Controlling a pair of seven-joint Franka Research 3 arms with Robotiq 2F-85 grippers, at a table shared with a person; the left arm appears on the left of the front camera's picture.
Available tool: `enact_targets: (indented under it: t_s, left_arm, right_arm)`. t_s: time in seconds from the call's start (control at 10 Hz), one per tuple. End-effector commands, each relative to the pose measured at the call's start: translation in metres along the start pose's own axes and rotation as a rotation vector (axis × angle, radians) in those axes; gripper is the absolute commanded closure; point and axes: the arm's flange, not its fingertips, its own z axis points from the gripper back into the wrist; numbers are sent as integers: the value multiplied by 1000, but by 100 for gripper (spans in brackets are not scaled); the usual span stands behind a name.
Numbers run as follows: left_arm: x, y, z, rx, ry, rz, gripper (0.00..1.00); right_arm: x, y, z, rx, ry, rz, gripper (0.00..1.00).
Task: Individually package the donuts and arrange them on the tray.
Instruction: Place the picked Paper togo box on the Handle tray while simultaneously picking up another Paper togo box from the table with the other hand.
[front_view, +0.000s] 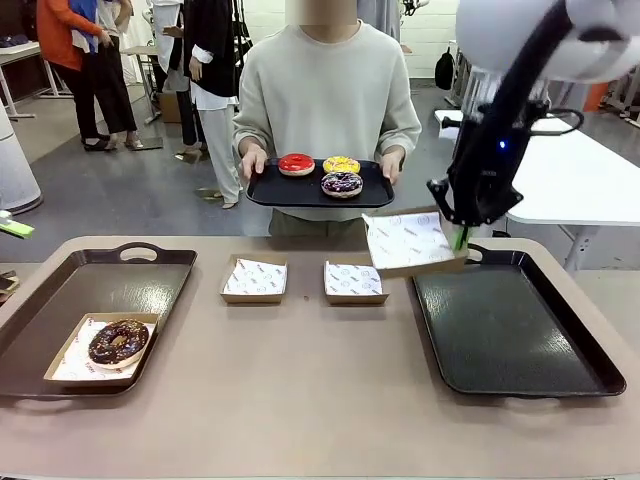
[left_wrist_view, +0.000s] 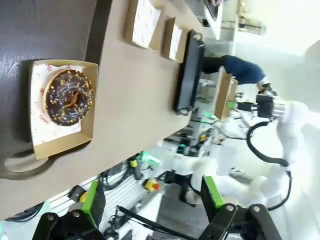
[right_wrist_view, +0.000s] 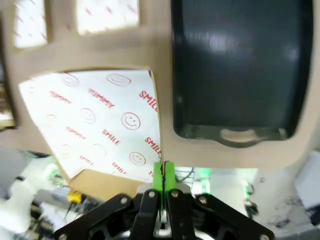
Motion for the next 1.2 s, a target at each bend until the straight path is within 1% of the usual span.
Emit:
enact_targets:
  t_s: [0.0,0.2,0.4,0.5,0.6,0.8,0.9,1.0,1.1]
  left_arm:
    - [22,24,20,-115,1,14,0]
    - [19,46,37,-213,-44,-14,0]
    - [17,61,50,-268,-90,-17,0]
    - [17,67,56,-271,-114,-10,0]
    - [17,70,61,-282,-117,-9,0]
    - [13,72,66,-248,-148,-16,0]
    - [12,72,60,-254,-120,18,0]
    - [12,72,60,-254,-120,18,0]
    - [12,72,60,-254,-120,18,0]
  right_arm:
    - [45,13,20,-4,47,30,100]
    - [73,28,30,-23,54,38,100]
    - [97,42,32,-39,69,30,100]
    - [107,48,29,-50,85,28,100]
    - [115,52,27,-54,92,31,100]
    - [125,52,23,-50,82,10,100]
    - [128,52,18,-48,82,1,100]
    - [117,50,16,-24,84,38,100]
    - [117,50,16,-24,84,38,100]
